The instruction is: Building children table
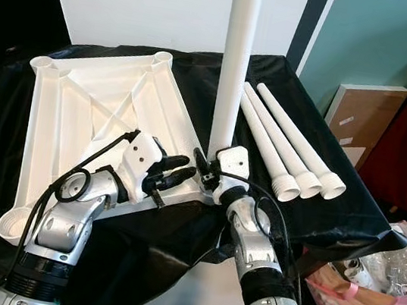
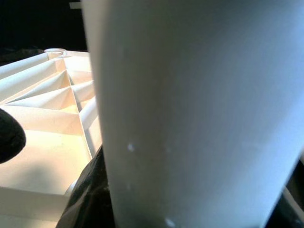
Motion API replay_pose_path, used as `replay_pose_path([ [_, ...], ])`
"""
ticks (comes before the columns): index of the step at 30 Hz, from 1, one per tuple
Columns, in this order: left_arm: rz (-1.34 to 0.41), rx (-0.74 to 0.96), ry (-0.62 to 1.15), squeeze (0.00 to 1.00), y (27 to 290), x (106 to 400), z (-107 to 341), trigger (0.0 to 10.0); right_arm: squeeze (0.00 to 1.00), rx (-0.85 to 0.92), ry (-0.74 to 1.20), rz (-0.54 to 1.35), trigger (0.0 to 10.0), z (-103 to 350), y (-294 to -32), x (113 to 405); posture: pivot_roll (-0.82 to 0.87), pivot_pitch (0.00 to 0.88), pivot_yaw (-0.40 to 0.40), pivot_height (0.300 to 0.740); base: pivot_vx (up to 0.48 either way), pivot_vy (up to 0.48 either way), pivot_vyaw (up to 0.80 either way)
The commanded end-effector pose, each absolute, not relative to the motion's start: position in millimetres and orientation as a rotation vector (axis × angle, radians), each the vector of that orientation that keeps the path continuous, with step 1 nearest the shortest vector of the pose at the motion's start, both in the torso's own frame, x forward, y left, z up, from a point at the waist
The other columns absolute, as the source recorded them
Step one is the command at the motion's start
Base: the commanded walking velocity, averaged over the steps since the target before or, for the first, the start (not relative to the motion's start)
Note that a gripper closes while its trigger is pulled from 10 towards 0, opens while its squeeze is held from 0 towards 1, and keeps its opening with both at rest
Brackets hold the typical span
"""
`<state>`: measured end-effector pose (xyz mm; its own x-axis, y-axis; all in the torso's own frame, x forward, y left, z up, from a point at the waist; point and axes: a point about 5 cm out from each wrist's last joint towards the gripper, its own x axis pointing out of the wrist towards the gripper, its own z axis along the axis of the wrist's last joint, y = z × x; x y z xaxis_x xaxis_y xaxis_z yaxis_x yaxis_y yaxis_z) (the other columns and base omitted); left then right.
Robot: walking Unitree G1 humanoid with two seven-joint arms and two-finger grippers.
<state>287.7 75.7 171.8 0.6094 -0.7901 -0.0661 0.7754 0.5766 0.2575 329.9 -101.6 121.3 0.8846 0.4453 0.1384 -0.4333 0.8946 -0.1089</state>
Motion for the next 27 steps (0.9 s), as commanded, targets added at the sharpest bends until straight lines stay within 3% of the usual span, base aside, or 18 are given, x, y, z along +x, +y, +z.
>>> replay_pose_path([
  [1,-0.724,0.269,-0.065,0.00,81.0,296.1,172.5,10.0,0.00,-0.065,-0.002,0.441,10.0,90.9,-108.9,323.7,-0.01,0.053,-0.023,0.740,0.000,0.000,0.00],
  [11,-0.728,0.264,-0.063,0.00,80.4,294.3,172.2,10.0,0.00,0.092,0.049,0.306,10.0,88.0,-120.2,325.2,-0.01,0.061,-0.030,0.740,0.000,0.000,0.00],
  [27,-0.733,0.267,-0.063,0.00,79.9,295.1,172.3,10.0,0.00,-0.056,-0.035,0.397,10.0,94.3,-109.1,317.2,-0.02,0.056,-0.023,0.740,0.000,0.000,0.00],
])
